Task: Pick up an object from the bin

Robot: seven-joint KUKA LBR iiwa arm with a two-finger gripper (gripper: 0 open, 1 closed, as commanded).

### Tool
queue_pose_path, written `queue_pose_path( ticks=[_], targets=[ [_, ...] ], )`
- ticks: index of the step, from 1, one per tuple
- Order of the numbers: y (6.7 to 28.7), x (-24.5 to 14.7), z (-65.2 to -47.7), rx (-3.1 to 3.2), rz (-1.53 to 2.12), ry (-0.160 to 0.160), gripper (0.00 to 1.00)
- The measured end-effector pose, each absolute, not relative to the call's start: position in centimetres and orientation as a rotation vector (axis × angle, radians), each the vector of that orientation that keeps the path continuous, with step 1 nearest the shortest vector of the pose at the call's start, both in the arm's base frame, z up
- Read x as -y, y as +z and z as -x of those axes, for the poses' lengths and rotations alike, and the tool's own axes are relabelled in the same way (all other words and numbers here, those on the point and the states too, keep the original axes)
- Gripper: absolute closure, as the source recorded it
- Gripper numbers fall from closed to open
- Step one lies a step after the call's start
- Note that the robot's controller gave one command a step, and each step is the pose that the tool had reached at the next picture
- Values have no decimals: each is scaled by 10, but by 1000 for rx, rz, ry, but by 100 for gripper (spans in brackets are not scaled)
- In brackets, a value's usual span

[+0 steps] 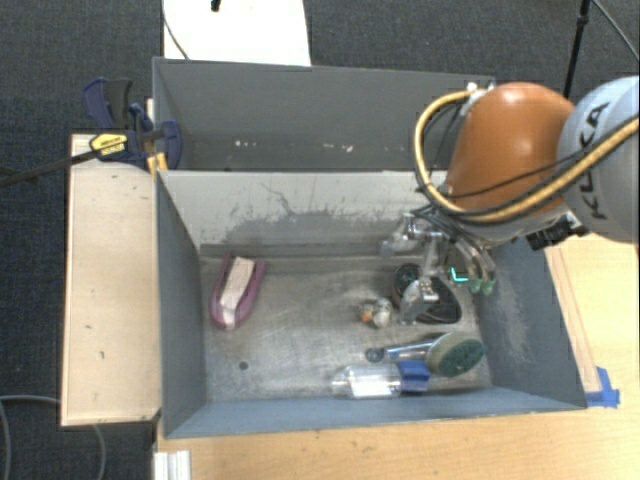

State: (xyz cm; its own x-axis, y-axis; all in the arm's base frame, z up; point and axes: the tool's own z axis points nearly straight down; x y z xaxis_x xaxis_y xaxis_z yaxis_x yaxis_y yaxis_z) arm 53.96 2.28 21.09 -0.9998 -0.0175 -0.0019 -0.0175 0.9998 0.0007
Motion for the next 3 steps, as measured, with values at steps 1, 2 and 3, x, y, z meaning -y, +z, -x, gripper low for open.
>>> queue_pose_path(
  ticks=[1, 2, 3],
  targets=[
    [76, 29, -568, -3127, 319, 0, 0],
    [79, 27, -569, -3123, 318, 1, 100],
    [79, 27, -569, -3123, 316, 2, 0]
  ],
)
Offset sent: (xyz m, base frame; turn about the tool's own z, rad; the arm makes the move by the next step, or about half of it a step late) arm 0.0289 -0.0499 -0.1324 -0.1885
